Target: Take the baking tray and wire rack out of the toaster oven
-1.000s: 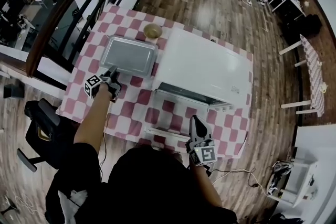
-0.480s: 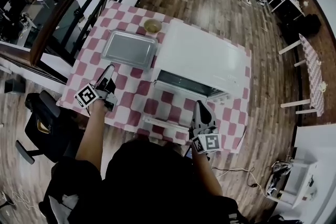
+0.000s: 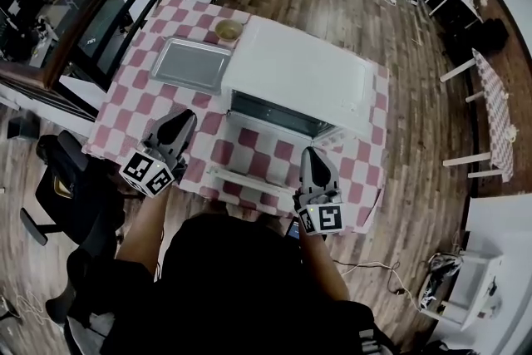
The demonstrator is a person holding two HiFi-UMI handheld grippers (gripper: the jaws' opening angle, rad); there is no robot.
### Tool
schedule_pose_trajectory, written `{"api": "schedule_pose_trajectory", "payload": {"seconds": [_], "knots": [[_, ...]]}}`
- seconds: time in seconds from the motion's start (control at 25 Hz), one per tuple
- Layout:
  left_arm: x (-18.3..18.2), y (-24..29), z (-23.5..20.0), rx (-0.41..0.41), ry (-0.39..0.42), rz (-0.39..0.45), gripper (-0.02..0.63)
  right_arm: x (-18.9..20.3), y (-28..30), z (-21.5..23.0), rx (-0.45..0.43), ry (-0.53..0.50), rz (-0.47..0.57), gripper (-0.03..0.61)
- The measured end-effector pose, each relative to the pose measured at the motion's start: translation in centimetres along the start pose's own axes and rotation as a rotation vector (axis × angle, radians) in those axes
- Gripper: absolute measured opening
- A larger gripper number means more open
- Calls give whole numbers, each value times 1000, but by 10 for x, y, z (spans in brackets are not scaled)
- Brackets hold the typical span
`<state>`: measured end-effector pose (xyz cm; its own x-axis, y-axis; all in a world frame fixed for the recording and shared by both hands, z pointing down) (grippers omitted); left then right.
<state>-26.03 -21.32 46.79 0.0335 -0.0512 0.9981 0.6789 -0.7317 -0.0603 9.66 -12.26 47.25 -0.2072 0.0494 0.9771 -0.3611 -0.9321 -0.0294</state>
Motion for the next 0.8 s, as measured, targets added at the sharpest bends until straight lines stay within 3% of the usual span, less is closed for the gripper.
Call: {"api": "schedule_pose_trajectory", "payload": {"seconds": [0.12, 0.28, 0.4, 0.68, 0.8], "knots": [[-4, 8, 42, -23, 105, -15, -5, -6, -19, 15, 10, -14, 2, 3], [-3, 17, 88, -91, 130, -13, -5, -16, -39, 43, 20, -20, 4, 3], [-5, 26, 126, -73, 150, -10, -3, -25, -57, 64, 15, -33, 11, 3], [6, 50, 184, -64, 133, -33, -4, -33, -96, 118, -10, -43, 22, 3], [13, 60, 197, -75, 88, -32, -5, -36, -107, 137, -27, -45, 18, 3]]}}
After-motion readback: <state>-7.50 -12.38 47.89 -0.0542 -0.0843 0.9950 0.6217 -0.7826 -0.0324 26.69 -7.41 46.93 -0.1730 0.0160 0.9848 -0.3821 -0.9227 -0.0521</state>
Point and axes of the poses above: the fingertips, and each gripper's own axes: y forward along the fingers, z to its right, x out of its underside, the point moved 9 cm from there along -y, backward along the fingers, and after that the axes turned 14 degrees about y, right-handed, at the moved point
